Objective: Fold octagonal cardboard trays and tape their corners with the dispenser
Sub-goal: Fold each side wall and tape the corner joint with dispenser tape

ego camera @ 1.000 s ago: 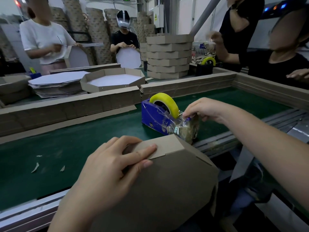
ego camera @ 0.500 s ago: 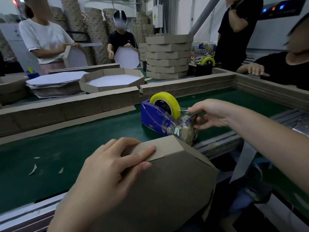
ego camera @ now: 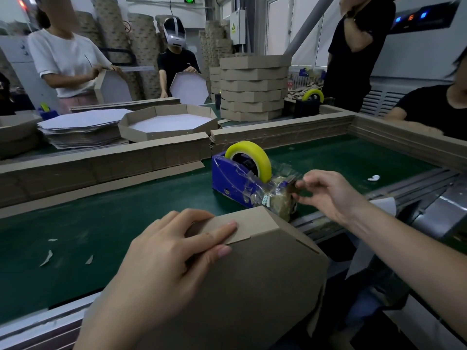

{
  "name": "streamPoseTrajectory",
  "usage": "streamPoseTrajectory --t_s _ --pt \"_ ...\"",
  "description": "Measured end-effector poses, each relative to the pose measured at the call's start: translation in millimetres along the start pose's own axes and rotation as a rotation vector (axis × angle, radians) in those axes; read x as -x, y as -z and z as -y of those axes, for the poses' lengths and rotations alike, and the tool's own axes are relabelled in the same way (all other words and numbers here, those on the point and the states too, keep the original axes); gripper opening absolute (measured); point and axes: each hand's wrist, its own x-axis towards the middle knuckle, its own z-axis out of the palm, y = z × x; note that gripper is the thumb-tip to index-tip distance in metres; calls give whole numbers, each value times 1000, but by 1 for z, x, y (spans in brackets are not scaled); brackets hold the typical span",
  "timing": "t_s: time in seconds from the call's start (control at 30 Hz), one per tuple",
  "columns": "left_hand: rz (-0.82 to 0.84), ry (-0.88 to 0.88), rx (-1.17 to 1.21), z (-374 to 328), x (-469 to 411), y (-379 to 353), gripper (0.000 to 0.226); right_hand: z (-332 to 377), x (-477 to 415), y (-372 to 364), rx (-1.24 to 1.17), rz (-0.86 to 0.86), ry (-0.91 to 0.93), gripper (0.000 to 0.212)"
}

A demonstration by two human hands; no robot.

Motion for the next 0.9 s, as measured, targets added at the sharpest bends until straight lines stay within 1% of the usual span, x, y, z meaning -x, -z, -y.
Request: streamPoseTrajectory --t_s 0.1,0.17,0.23,0.3,0.33,0.37,0.43,0.47,0.5,0.53,0.63,0.7,0.73,0.8,0.9 --pt "-4 0 4 0 0 0 39 -6 3 3 -23 20 44 50" --pt "-11 -1 8 0 0 0 39 -10 4 4 -22 18 68 53" --pt "-16 -3 13 -1 0 -1 39 -12 6 7 -14 -3 76 44" --pt "-25 -8 18 -1 -1 -2 38 -13 7 11 86 -11 84 34" --pt "-32 -13 21 -2 -1 -2 38 -13 7 14 228 -25 99 31" --pt "-38 -17 24 -2 -2 -2 37 -12 8 18 451 -53 126 28" --pt "-50 -22 32 -3 -2 -2 35 -4 9 23 999 -124 200 21" --pt "-56 -23 37 -3 -2 -2 35 1 11 22 1196 -152 242 18" --pt "-59 -25 39 -4 -3 -3 34 6 16 20 1301 -178 284 15" --pt "-60 -28 39 -4 -2 -3 33 10 22 15 1330 -197 334 14" --pt "-68 -26 35 -5 -3 -3 31 23 46 -12 1245 -176 549 12" --pt "-60 -25 42 -6 -4 -2 30 32 66 -39 1107 -123 641 11" --pt "-55 -24 48 -6 -4 -2 30 35 79 -54 1006 -85 654 12" --pt "-38 -21 56 -6 -4 -1 30 29 104 -80 777 -4 616 12" --pt "-8 -29 61 -6 -4 1 27 -2 131 -110 513 71 464 9"
